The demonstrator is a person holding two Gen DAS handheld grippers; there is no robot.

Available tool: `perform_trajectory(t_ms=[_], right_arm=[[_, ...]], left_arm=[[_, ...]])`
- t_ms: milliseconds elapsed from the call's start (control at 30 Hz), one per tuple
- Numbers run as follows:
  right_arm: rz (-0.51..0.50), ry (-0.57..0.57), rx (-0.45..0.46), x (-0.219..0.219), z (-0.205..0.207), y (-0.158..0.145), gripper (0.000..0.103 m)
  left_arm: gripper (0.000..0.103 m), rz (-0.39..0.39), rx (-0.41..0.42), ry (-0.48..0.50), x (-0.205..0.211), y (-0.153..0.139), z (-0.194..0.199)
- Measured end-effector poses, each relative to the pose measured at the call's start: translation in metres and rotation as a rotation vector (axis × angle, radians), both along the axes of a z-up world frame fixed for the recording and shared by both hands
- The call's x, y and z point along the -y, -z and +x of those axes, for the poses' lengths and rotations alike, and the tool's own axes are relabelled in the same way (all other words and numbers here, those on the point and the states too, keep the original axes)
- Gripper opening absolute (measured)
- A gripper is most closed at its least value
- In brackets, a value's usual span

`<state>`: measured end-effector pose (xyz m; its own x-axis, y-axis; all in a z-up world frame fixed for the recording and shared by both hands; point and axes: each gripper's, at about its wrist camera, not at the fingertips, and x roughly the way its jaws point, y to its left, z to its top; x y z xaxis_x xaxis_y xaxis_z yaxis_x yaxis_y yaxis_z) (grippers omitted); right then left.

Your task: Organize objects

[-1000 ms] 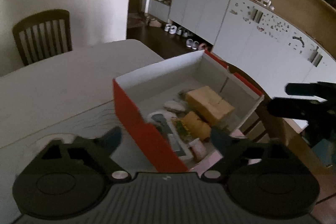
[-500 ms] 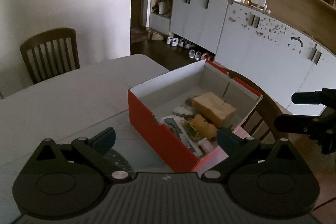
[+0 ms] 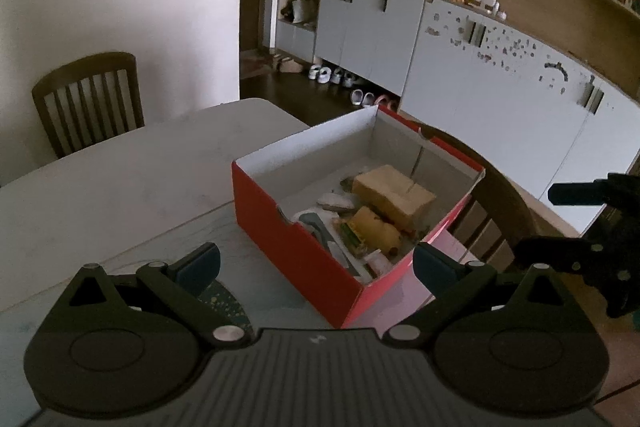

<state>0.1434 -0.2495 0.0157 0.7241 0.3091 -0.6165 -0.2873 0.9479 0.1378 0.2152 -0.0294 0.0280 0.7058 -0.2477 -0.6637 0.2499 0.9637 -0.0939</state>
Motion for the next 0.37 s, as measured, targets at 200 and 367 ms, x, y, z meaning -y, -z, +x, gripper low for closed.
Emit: perform_trajectory(t_ms=[200, 367], right_arm=[[-0.001, 0.017, -0.01, 0.0044, -0.0029, 0.0025, 0.103], [-0.002, 0.019, -0.017, 0.004, -0.0026, 0.005, 0.103]], left_arm=[[0.103, 0.009, -0.005, 0.005, 0.0034, 0.0039, -0.0023], [0.103, 0.014, -0.003, 0.013, 0.0049, 0.0052, -0.0041]])
